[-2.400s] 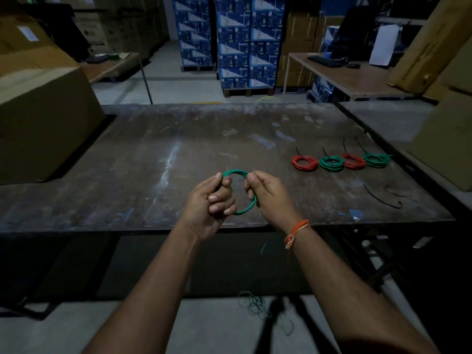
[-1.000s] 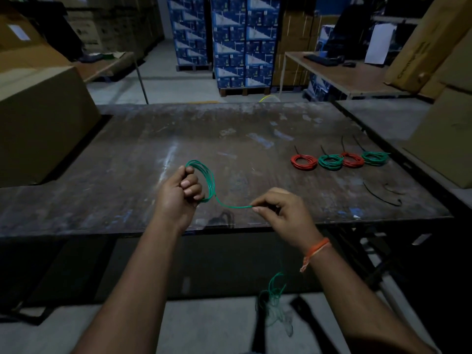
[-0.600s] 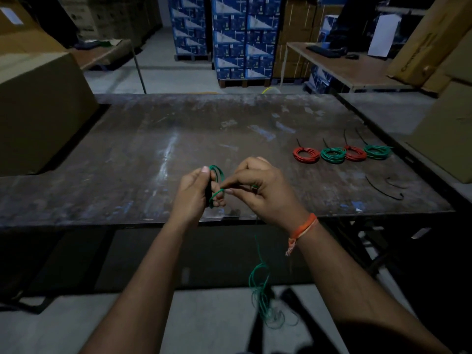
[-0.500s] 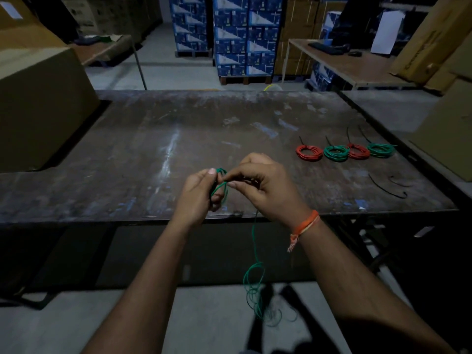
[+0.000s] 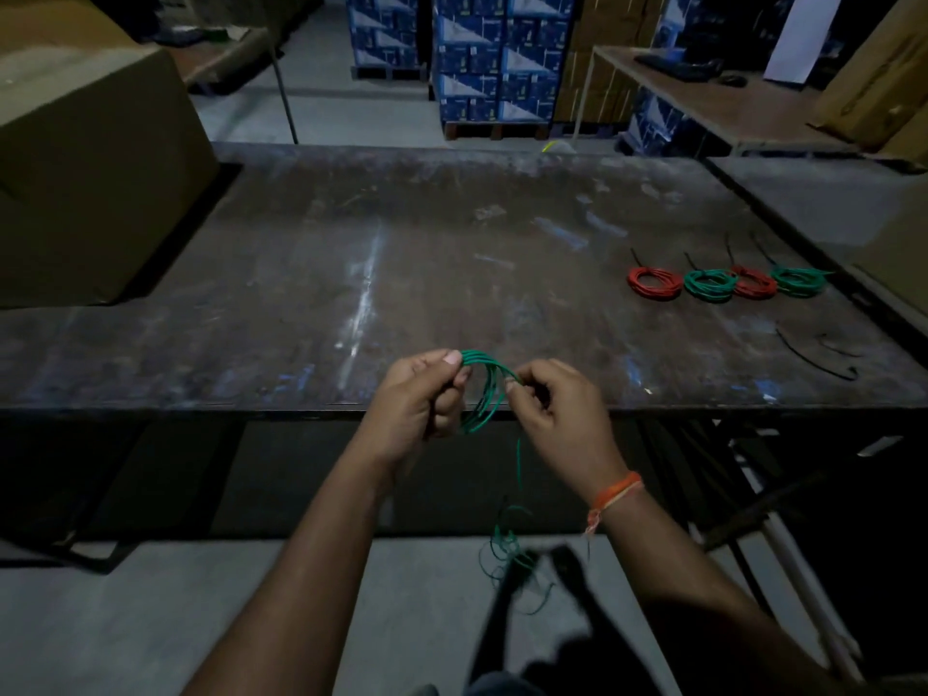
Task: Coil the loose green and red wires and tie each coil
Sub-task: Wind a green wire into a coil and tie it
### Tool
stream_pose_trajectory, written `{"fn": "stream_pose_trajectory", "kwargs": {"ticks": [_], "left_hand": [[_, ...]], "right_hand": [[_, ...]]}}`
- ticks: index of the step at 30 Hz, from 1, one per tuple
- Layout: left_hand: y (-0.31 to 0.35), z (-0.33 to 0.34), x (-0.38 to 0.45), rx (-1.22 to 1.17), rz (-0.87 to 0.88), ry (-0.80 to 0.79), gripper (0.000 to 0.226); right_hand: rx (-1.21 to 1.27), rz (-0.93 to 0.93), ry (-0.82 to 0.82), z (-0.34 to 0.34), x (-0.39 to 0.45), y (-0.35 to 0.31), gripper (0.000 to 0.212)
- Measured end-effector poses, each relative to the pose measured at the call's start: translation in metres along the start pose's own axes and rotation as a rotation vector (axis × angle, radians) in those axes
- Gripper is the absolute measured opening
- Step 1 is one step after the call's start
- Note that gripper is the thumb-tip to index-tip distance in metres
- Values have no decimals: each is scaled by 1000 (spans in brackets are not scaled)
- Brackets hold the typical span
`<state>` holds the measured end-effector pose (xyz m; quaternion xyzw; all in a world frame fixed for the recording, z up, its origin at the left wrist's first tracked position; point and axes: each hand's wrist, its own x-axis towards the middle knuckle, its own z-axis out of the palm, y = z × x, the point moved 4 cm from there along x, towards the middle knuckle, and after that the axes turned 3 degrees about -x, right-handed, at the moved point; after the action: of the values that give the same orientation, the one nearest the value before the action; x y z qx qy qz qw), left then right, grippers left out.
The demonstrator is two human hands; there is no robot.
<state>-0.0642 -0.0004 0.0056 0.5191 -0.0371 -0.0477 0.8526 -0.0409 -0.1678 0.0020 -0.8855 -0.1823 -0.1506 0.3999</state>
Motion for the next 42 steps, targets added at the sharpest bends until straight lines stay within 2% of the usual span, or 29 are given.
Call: {"fn": "stream_pose_trajectory", "kwargs": {"ticks": [4, 6, 11, 13, 16, 20, 22, 26, 28, 34, 39, 42], "left_hand": [[9, -22, -6, -142, 29, 36, 25], [16, -32, -7, -239, 30, 9, 28], [34, -54, -6, -542, 28, -47, 33], [39, -65, -6, -559, 53, -22, 36], [39, -78, -7, -570, 72, 53, 40], [41, -86, -3, -400, 125, 160, 35], [48, -86, 3, -236, 163, 199, 34], [73, -77, 27, -14, 240, 240, 35], [90, -67, 44, 60, 280, 231, 36], [133, -42, 105, 176, 372, 274, 36], [145, -46, 169, 208, 424, 449, 39], [135, -54, 212, 271, 389, 533, 40]], "right_hand": [[8, 133, 16, 21, -15, 20, 16], [-28, 179, -37, 35, -22, 31, 20], [-292, 310, -514, 86, -51, 82, 44], [-366, 384, -563, 85, -56, 98, 48], [-390, 401, -557, 74, -51, 98, 48], [-183, 418, -623, 35, -16, 52, 41], [-116, 358, -562, 1, 17, 18, 33], [141, 261, -257, -69, 91, -36, 34], [241, 229, -157, -91, 130, -54, 31], [388, 171, -80, -109, 233, -72, 27], [436, 65, 67, -111, 307, -59, 29], [469, 88, 52, -91, 344, -33, 28]]}}
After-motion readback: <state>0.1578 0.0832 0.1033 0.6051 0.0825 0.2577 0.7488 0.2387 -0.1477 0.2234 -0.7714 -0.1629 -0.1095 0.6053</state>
